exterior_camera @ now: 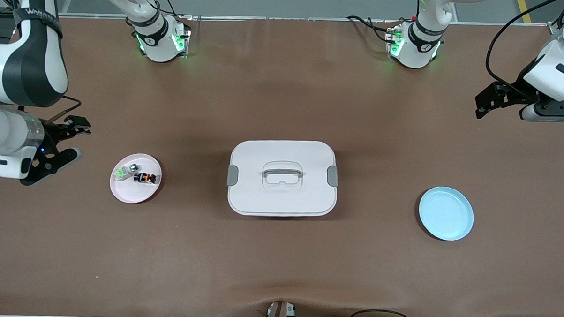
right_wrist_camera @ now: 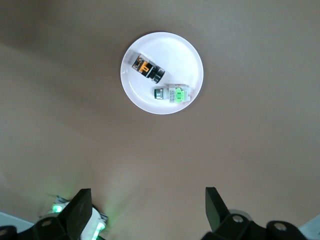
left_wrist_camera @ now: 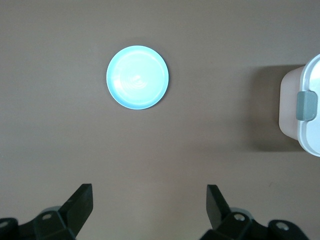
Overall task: Transfer orange switch to right arm and place
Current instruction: 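Open the right gripper and raise it away from the plate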
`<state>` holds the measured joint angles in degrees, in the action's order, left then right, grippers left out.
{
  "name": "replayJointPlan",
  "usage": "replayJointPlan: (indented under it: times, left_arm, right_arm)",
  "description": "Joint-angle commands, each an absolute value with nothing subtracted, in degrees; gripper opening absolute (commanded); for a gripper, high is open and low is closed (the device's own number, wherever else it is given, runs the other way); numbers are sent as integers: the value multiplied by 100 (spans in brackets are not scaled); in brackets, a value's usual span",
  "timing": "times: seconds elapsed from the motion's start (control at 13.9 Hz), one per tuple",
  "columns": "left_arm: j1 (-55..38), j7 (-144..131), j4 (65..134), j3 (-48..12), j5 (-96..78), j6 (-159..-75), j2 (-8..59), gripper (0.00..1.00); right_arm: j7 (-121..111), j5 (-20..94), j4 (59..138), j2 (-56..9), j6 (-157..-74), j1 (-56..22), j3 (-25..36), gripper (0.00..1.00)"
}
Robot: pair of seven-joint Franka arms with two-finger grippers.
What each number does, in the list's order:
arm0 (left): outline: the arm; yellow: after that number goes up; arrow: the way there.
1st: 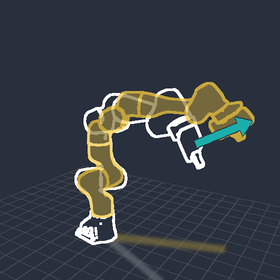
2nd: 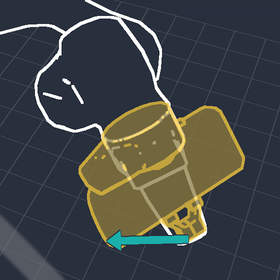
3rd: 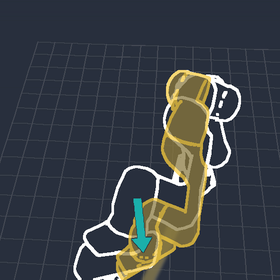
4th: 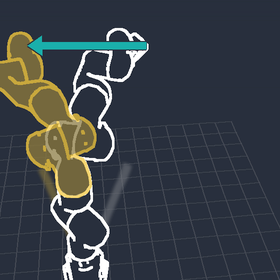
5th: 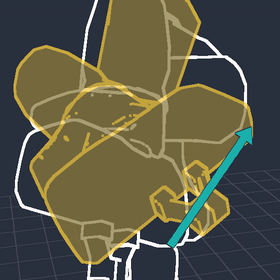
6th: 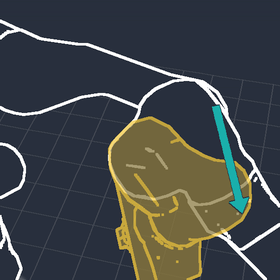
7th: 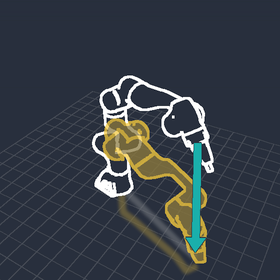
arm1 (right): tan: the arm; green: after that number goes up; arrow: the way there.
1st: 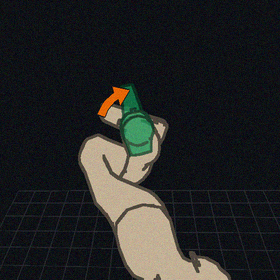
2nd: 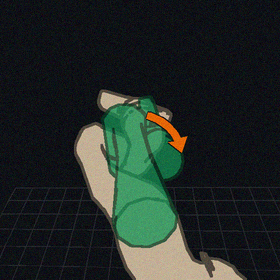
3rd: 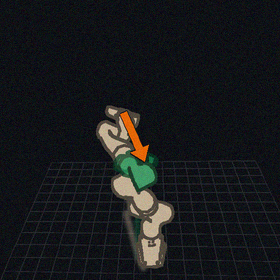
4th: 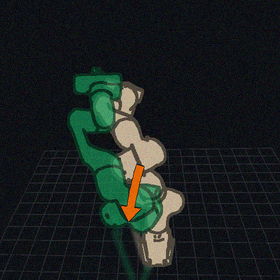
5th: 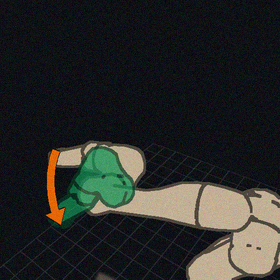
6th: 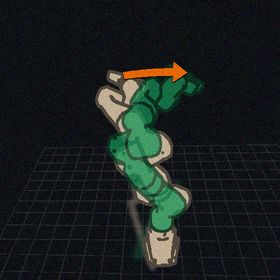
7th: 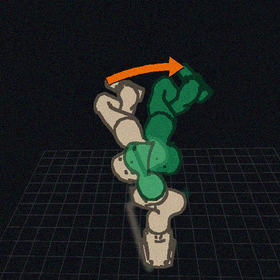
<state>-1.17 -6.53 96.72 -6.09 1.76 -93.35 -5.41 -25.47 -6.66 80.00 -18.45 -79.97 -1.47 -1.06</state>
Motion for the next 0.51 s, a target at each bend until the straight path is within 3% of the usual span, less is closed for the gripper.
replayJointPlan:
  times: [0.0, 0.43]
  left_arm:
    - [-88, -606, 9677, -606, 97, -9360, -580, 100]
    - [-79, -589, 9677, -606, 97, -9334, -589, 100]
  right_arm:
    - [-1279, -283, 7963, -1627, -7910, 17, -36, 100]
    - [615, -290, 7358, -1371, -7928, 220, -9, 100]
